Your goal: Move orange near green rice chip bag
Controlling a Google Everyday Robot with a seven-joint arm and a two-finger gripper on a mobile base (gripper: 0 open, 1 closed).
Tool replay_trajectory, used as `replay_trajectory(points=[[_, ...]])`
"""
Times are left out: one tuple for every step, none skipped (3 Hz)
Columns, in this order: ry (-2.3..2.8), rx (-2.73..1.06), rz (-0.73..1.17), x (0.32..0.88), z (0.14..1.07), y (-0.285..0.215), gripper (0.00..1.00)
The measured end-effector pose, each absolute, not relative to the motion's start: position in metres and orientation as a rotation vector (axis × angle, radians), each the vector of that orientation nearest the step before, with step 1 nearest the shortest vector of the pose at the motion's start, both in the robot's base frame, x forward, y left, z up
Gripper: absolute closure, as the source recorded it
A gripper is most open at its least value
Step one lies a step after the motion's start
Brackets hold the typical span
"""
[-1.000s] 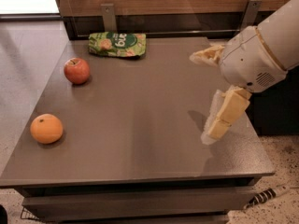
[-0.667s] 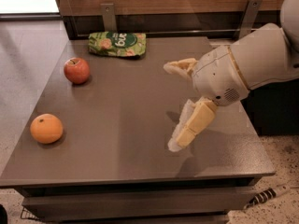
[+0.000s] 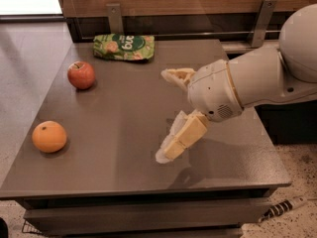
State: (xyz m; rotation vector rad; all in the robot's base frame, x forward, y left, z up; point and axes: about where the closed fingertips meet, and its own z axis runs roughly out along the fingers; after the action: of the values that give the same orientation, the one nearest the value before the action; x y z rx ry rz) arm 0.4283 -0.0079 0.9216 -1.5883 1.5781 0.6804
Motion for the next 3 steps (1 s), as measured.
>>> replay_trajectory(points=[[1.550,-1.615,0.685,0.433,0.918,0.004,0.00],[1.528,-1.637,0.699,0.447,0.911,0.031,0.00],[1.518,-1.637,0.738,0.464,0.895,0.077,0.00]])
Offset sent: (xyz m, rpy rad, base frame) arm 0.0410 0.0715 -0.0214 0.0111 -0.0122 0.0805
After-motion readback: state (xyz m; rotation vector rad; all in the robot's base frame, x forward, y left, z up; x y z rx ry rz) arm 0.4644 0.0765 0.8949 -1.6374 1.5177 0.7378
